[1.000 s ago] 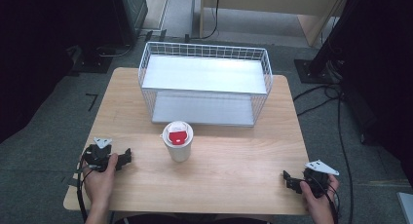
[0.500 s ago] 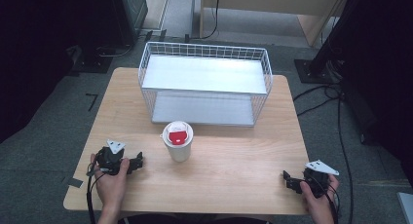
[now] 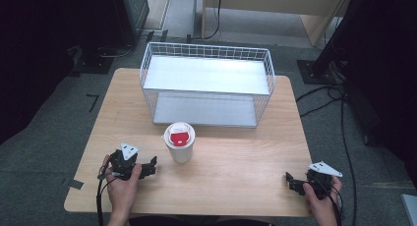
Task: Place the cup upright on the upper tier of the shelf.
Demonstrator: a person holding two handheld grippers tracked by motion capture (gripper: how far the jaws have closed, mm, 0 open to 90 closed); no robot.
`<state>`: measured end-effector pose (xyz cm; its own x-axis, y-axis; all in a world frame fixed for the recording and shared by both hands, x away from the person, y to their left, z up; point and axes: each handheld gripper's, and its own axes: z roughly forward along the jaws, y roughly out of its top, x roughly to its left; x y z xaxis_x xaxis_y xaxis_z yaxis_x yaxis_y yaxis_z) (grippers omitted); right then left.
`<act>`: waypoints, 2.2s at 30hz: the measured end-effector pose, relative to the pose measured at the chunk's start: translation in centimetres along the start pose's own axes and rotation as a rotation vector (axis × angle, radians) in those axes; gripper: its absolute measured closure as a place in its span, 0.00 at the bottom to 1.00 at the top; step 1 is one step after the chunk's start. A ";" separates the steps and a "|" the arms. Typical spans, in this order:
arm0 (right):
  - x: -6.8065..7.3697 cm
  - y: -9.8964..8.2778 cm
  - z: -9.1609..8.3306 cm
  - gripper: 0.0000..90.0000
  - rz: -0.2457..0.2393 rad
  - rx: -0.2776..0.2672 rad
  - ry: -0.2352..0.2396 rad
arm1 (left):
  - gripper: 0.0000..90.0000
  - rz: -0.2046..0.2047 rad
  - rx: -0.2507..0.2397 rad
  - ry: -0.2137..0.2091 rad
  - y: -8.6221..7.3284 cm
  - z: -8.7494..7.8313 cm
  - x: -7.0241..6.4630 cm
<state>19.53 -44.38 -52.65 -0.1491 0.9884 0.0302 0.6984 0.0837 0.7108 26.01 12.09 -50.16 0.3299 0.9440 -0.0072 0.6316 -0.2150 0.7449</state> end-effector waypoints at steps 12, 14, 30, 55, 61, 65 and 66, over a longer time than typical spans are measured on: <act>0.0 0.0 0.0 0.01 0.002 0.001 0.001 | 0.00 0.055 -0.034 -0.084 0.6 -0.3 -2.6; 0.0 0.0 0.0 0.01 0.003 0.001 0.001 | 0.00 0.066 -0.050 -0.101 0.9 -0.4 -3.4; 0.0 0.0 0.0 0.01 -0.002 0.000 0.003 | 0.00 0.103 -0.097 -0.182 2.0 0.0 -6.3; 0.0 0.0 0.0 0.01 -0.002 0.000 0.004 | 0.08 0.116 -0.193 -0.185 4.9 1.6 -8.6; 0.0 0.0 0.0 0.01 -0.002 -0.001 0.005 | 0.11 0.113 -0.214 -0.196 5.0 1.7 -8.6; 0.0 0.0 0.0 0.01 -0.001 -0.001 0.005 | 0.11 0.128 -0.230 -0.195 5.1 1.6 -8.5; 0.0 0.0 0.0 0.01 -0.001 -0.001 0.005 | 0.11 0.131 -0.240 -0.198 5.1 1.6 -8.4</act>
<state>19.56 -44.41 -52.66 -0.1537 0.9876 0.0328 0.6974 0.0849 0.7117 27.59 2.63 -47.42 0.5418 0.8404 -0.0131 0.3997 -0.2439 0.8836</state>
